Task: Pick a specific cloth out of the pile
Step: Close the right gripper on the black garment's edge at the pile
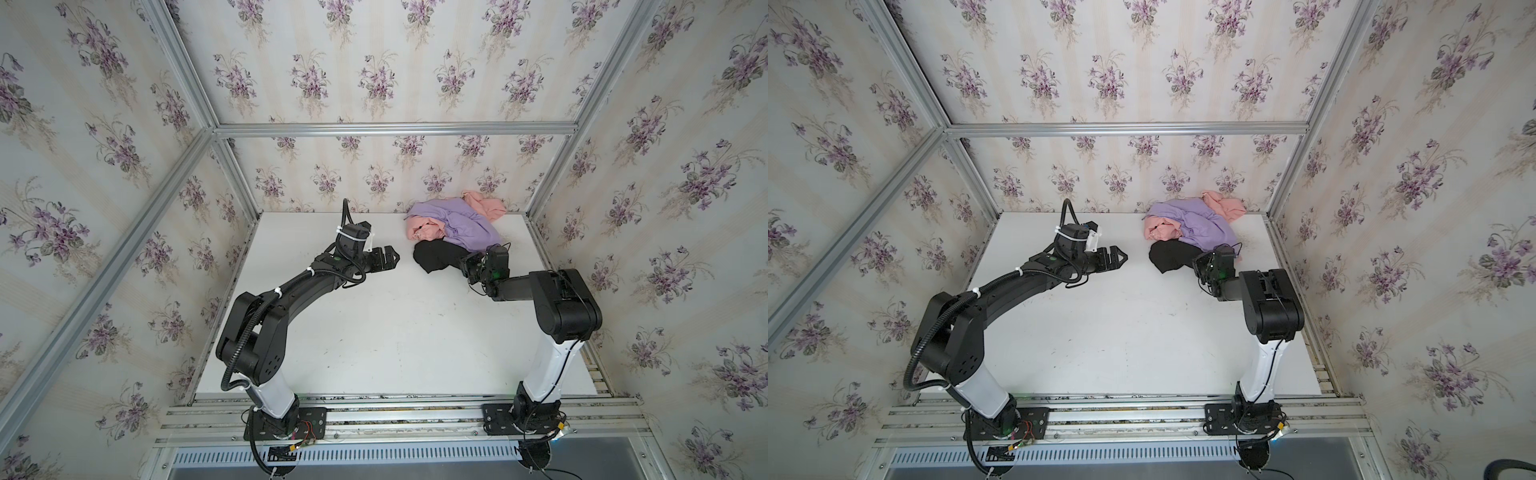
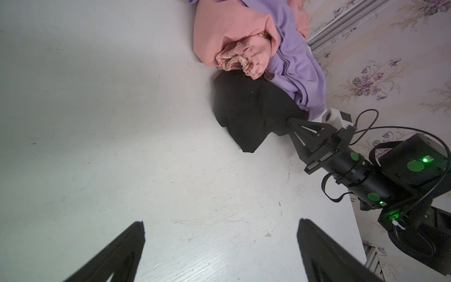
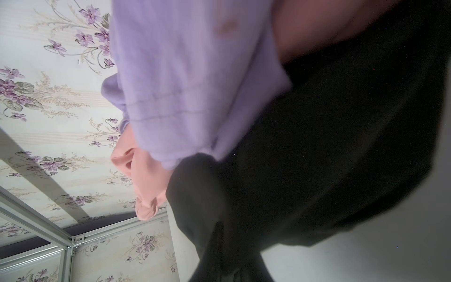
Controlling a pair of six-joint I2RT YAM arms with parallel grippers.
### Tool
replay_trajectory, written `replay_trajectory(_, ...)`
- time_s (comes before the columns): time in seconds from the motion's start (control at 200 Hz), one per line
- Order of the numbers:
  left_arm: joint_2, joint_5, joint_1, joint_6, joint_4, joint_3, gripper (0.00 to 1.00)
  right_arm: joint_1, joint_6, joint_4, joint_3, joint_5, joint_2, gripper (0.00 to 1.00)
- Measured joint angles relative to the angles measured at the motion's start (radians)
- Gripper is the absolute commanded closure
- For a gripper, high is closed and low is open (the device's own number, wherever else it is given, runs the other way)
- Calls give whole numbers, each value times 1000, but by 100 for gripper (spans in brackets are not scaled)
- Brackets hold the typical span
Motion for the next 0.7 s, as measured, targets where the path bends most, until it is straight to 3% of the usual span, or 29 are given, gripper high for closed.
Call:
replay_trajectory(0.295, -8, 3, 0, 1, 0, -11, 0, 11, 0, 2, 0, 18, -4, 97)
replay_trajectory(0.705, -46, 3, 0, 5, 2, -36, 0, 15, 0, 1, 0, 26, -85, 99)
